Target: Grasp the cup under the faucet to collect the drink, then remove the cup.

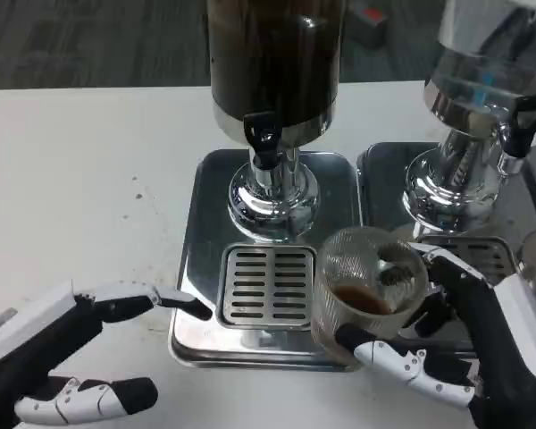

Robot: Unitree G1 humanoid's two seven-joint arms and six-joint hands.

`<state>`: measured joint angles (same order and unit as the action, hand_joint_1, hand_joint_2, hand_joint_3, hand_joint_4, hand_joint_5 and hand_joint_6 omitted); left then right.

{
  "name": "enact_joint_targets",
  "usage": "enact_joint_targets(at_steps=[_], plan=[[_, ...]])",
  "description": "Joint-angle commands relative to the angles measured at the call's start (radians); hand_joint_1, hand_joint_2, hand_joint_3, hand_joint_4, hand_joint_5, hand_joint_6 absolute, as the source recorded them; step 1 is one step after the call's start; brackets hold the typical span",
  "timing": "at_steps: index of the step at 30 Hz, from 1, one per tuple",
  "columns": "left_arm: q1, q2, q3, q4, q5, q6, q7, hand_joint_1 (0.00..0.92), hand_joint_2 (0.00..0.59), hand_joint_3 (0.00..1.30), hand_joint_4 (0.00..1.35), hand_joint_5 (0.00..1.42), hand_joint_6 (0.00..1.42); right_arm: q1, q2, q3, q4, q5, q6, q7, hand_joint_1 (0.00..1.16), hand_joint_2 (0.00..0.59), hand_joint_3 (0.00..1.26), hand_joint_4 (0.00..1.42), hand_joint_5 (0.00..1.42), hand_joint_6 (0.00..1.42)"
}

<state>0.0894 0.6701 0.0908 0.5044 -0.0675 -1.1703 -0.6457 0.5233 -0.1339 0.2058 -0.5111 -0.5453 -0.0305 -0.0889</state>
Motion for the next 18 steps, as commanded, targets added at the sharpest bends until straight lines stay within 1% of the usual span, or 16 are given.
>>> enact_joint_targets(at_steps=[1, 8, 14, 15, 18], plan=[[0.028, 0.031, 0.001, -0.022, 0.014, -0.034, 0.023, 0.000, 0.134, 0.35, 0.28, 0.25, 0.26, 0.006, 0.000, -0.007, -0.041, 0.005, -0.016, 0.000, 0.72, 0.248, 0.50, 0.55, 0.67, 0.71], [0.056, 0.058, 0.016, -0.026, 0.056, -0.093, 0.045, 0.000, 0.119, 0.33, 0.20, 0.17, 0.23, 0.025, 0.003, -0.008, -0.054, 0.004, -0.016, 0.003, 0.75, 0.243, 0.50, 0.55, 0.68, 0.72], [0.065, 0.079, 0.030, -0.022, 0.115, -0.135, 0.080, 0.000, 0.117, 0.32, 0.18, 0.15, 0.21, 0.034, 0.005, -0.011, -0.065, 0.005, -0.017, 0.005, 0.75, 0.243, 0.50, 0.55, 0.68, 0.73], [0.066, 0.082, 0.032, -0.022, 0.123, -0.140, 0.088, 0.000, 0.117, 0.30, 0.17, 0.15, 0.21, 0.034, 0.005, -0.011, -0.066, 0.006, -0.016, 0.006, 0.75, 0.243, 0.50, 0.55, 0.68, 0.73], [0.080, 0.083, 0.052, -0.030, 0.144, -0.163, 0.118, 0.000, 0.105, 0.24, 0.09, 0.08, 0.17, 0.038, 0.004, -0.010, -0.070, 0.006, -0.016, 0.007, 0.76, 0.244, 0.50, 0.55, 0.68, 0.73]])
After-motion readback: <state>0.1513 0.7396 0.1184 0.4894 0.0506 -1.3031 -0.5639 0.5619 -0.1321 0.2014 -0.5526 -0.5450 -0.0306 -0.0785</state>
